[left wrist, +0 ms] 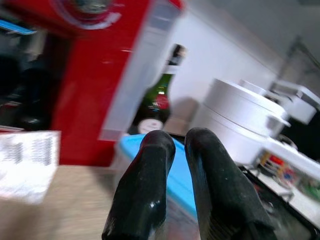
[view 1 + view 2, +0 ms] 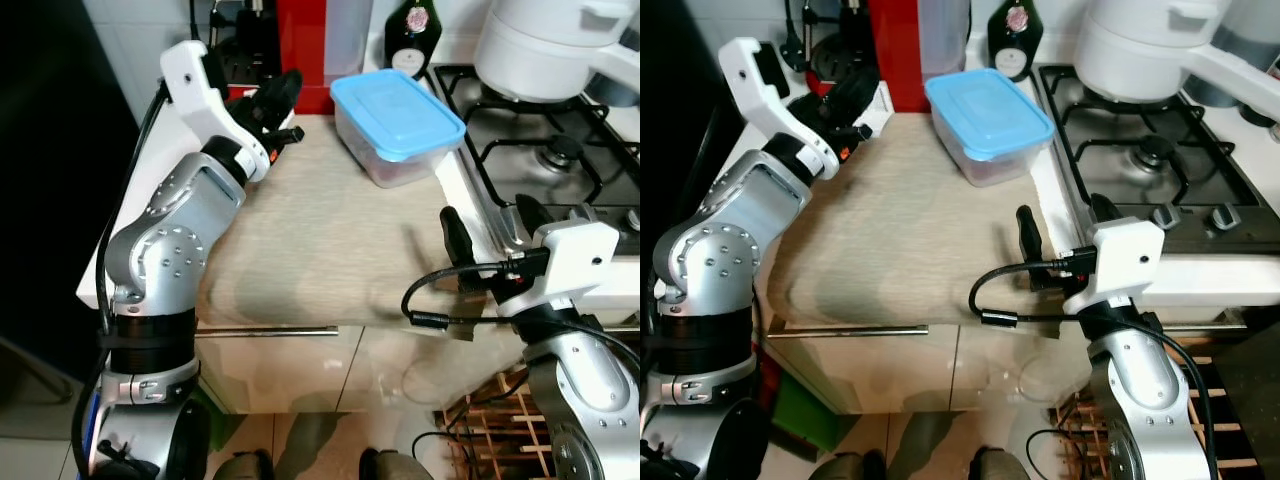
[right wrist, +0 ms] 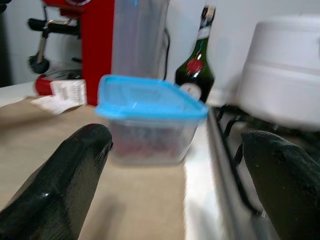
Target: Restocking fridge
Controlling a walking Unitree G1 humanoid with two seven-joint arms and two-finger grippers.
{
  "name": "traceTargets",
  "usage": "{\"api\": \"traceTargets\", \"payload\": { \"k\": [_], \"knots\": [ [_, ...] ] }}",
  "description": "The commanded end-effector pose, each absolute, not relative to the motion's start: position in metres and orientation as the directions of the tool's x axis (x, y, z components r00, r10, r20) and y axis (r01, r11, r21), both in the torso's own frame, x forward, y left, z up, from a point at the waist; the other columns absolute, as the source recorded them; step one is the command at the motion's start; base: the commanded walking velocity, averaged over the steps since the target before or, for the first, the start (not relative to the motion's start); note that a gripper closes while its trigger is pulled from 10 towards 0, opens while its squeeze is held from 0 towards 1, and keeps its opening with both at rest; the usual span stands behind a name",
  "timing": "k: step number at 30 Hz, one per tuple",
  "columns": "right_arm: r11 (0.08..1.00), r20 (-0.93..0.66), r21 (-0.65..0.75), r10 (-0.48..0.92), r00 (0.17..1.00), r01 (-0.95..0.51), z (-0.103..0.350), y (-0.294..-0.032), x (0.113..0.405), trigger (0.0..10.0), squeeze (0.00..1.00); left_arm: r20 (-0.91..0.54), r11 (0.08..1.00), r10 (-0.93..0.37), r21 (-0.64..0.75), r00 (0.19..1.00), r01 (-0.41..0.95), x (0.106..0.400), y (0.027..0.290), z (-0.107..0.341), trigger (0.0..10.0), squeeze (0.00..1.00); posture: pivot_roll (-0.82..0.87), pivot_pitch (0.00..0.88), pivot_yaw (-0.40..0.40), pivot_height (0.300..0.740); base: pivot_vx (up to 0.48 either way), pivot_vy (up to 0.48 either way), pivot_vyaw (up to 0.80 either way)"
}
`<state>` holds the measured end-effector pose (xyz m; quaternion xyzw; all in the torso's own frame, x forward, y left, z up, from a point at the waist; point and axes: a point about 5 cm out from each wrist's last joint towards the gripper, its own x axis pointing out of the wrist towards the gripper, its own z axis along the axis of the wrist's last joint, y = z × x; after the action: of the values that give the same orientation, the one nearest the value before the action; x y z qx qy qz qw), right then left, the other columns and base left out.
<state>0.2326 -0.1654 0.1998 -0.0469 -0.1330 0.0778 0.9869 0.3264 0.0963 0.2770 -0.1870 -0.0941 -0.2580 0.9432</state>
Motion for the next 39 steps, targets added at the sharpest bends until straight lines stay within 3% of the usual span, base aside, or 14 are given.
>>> {"api": "traceTargets", "payload": {
  "k": [1, 6, 10, 17, 23, 24, 25, 31, 33, 39],
  "knots": [
    [0.987, 0.250, -0.130, 0.130, 0.960, -0.099, 0.196, -0.171, 0.239, 10.0, 0.00, 0.268, 0.800, -0.486, -0.249, 0.832, 0.547, 0.326, 0.087, 0.277, 10.0, 0.00, -0.21, 0.078, 0.030, 0.740, 0.000, 0.000, 0.00],
    [0.994, 0.273, -0.105, 0.070, 0.960, -0.043, 0.201, -0.178, 0.267, 10.0, 0.00, 0.275, 0.811, -0.513, -0.155, 0.813, 0.564, 0.319, 0.086, 0.276, 10.0, 0.00, -0.16, 0.064, 0.041, 0.740, 0.000, 0.000, 0.00],
    [0.997, 0.311, -0.081, 0.030, 0.950, -0.005, 0.215, -0.188, 0.296, 10.0, 0.00, 0.283, 0.870, -0.458, -0.051, 0.843, 0.490, 0.311, 0.107, 0.271, 10.0, 0.00, -0.07, 0.087, 0.031, 0.740, 0.000, 0.000, 0.00],
    [0.996, 0.352, -0.078, -0.015, 0.936, 0.045, 0.229, -0.209, 0.321, 10.0, 0.00, 0.258, 0.919, -0.371, -0.038, 0.892, 0.393, 0.298, 0.136, 0.267, 10.0, 0.00, 0.04, 0.120, 0.029, 0.740, 0.000, 0.000, 0.00],
    [0.998, 0.349, 0.032, -0.064, 0.935, 0.056, 0.239, -0.223, 0.347, 10.0, 0.00, 0.201, 0.945, -0.318, -0.011, 0.926, 0.327, 0.284, 0.156, 0.260, 10.0, 0.00, 0.13, 0.142, 0.035, 0.740, 0.000, 0.000, 0.00],
    [0.985, 0.319, 0.170, -0.070, 0.945, 0.016, 0.238, -0.225, 0.357, 10.0, 0.00, 0.197, 0.948, -0.310, -0.006, 0.930, 0.318, 0.280, 0.157, 0.261, 10.0, 0.00, 0.16, 0.150, 0.038, 0.740, 0.000, 0.000, 0.00],
    [0.976, 0.315, 0.219, -0.068, 0.947, -0.003, 0.239, -0.225, 0.360, 10.0, 0.00, 0.195, 0.949, -0.308, -0.004, 0.931, 0.315, 0.278, 0.158, 0.261, 10.0, 0.00, 0.17, 0.152, 0.039, 0.740, 0.000, 0.000, 0.00],
    [0.917, 0.300, 0.385, -0.023, 0.954, -0.099, 0.242, -0.217, 0.375, 10.0, 0.00, 0.181, 0.952, -0.301, 0.007, 0.936, 0.305, 0.271, 0.161, 0.264, 10.0, 0.00, 0.20, 0.161, 0.043, 0.740, 0.000, 0.000, 0.00],
    [0.856, 0.238, 0.508, -0.030, 0.971, -0.098, 0.233, -0.218, 0.380, 10.0, 0.00, 0.171, 0.955, -0.294, 0.006, 0.940, 0.297, 0.270, 0.162, 0.263, 10.0, 0.00, 0.21, 0.161, 0.041, 0.740, 0.000, 0.000, 0.00],
    [0.735, 0.218, 0.655, 0.041, 0.975, -0.177, 0.227, -0.209, 0.384, 10.0, 0.00, 0.162, 0.954, -0.293, -0.010, 0.942, 0.298, 0.270, 0.163, 0.265, 10.0, 0.00, 0.20, 0.163, 0.037, 0.740, 0.000, 0.000, 0.00]
  ]
}}
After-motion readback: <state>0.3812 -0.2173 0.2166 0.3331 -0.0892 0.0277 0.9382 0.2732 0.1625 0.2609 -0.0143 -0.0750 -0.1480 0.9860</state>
